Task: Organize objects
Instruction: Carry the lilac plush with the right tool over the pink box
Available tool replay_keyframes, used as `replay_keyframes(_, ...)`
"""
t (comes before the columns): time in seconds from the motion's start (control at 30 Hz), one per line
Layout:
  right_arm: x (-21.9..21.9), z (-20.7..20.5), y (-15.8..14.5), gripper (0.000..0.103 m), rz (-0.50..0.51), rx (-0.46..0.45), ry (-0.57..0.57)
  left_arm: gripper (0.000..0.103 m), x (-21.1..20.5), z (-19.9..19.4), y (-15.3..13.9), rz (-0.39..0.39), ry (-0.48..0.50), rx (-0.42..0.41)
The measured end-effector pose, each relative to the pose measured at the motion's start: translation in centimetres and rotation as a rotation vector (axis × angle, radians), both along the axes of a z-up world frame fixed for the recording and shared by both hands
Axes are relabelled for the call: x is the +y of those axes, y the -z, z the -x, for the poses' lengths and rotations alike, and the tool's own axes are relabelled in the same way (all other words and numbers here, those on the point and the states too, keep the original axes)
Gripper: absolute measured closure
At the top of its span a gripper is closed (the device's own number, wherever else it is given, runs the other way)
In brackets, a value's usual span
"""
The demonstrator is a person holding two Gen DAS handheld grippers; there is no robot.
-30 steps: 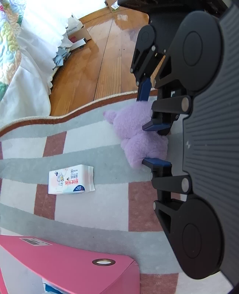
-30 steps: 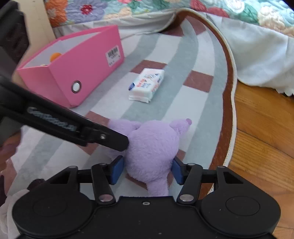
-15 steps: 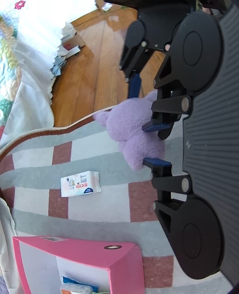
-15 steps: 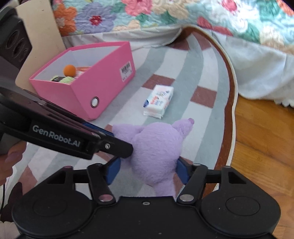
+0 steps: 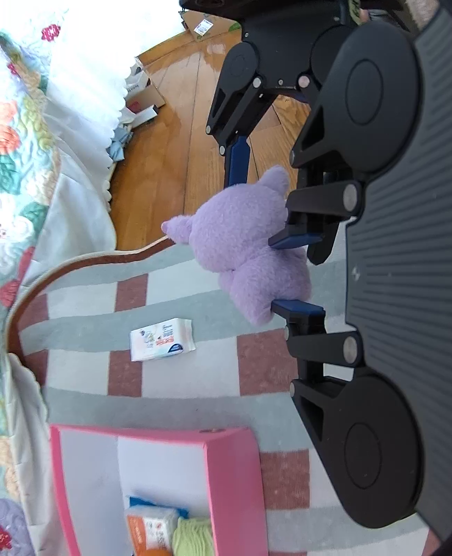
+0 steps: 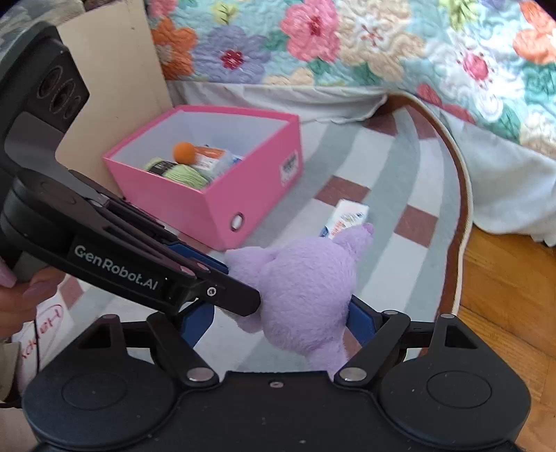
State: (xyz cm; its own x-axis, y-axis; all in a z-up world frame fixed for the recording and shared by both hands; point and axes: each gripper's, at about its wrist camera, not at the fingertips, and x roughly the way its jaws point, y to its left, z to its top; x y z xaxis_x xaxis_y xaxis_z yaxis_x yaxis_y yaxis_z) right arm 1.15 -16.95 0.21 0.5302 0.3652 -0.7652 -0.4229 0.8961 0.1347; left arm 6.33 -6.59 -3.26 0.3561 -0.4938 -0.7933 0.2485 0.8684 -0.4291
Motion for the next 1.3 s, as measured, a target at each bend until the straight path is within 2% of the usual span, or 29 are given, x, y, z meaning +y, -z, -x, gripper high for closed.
replay_keyframes(0.33,2.6,0.3,-3.3,0.018,-0.029,-0.037,-0.108,0.073,3.9,1.7,-3.2,0.005,-0.022,-0.051)
replay_keyframes(0.53,4.5,-0.2,-4.7,0.031,0.001,-0.085,-0.148,0.073,6.1,2.3,-5.1,-0.013,-0.081,-0.097)
replay_keyframes(0.6,4.9,-0.6,-5.4,0.047,0.03,-0.119,-0.15,0.073,7.1,2.4,-5.7,0.004,-0.126,-0.116)
replay_keyframes(0.7,5.0,-1.6,-6.3,0.05,0.034,-0.139,-0.17,0.073,8.1,2.6,-6.3,0.047,-0.172,-0.147)
replay_keyframes(0.77,5.2,-2.2,-6.9,0.051,0.033,-0.148,-0.18,0.072,8.2,2.8,-6.8,0.023,-0.168,-0.193)
replay_keyframes(0.87,6.1,-3.0,-7.8,0.053,0.04,-0.176,-0.192,0.071,8.7,2.6,-7.1,0.006,-0.193,-0.211)
replay_keyframes(1.03,8.4,-5.5,-8.6,0.053,0.041,-0.164,-0.216,0.071,11.7,1.3,-7.3,0.025,-0.276,-0.199)
replay_keyframes(1.3,12.1,-8.8,-7.9,0.055,0.062,-0.177,-0.234,0.07,15.7,-1.2,-6.0,0.048,-0.36,-0.157)
